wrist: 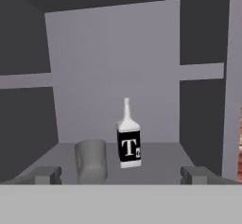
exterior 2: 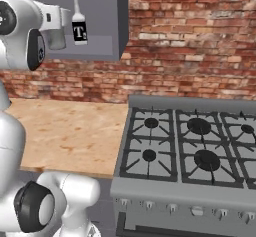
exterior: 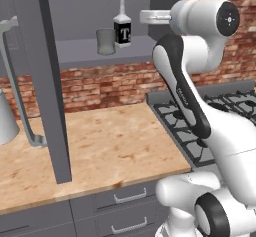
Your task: There is a bowl on the dining counter. Grab a lemon wedge from the fridge and place it in the bowl. Then get the liquor bottle and glass cup from the cabinet and place them next to the bowl.
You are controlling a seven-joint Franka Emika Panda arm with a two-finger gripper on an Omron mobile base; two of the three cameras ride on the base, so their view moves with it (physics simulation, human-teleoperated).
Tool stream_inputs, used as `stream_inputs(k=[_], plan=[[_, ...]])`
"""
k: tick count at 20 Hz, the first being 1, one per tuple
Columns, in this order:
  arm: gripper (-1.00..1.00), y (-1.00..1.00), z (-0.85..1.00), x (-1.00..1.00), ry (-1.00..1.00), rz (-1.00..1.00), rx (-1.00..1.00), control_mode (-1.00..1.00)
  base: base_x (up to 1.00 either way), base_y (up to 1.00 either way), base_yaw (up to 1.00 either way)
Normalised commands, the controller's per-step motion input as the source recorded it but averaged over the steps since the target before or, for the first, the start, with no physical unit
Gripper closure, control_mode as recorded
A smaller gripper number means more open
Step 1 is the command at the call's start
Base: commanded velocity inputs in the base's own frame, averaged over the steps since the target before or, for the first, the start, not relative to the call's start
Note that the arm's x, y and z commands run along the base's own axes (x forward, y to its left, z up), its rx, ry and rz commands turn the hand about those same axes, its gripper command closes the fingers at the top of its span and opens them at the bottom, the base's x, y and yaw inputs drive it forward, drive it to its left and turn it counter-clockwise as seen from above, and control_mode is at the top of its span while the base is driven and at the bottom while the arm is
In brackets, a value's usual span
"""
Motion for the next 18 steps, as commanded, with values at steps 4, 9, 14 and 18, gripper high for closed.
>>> stream_inputs(k=[4, 9, 14, 18], plan=[[-1.0, 0.0, 0.14, 0.43, 0.0, 0.0, -0.01, -1.0, 0.0, 0.0, 0.0], [-1.0, 0.0, 0.1, 0.4, 0.0, 0.0, -0.02, -1.0, 0.0, 0.0, 0.0], [-1.0, 0.0, 0.04, 0.46, 0.0, -0.02, -0.07, -1.0, 0.0, 0.0, 0.0], [-1.0, 0.0, -0.05, 0.38, -0.07, -0.04, -0.11, -1.0, 0.0, 0.0, 0.0]])
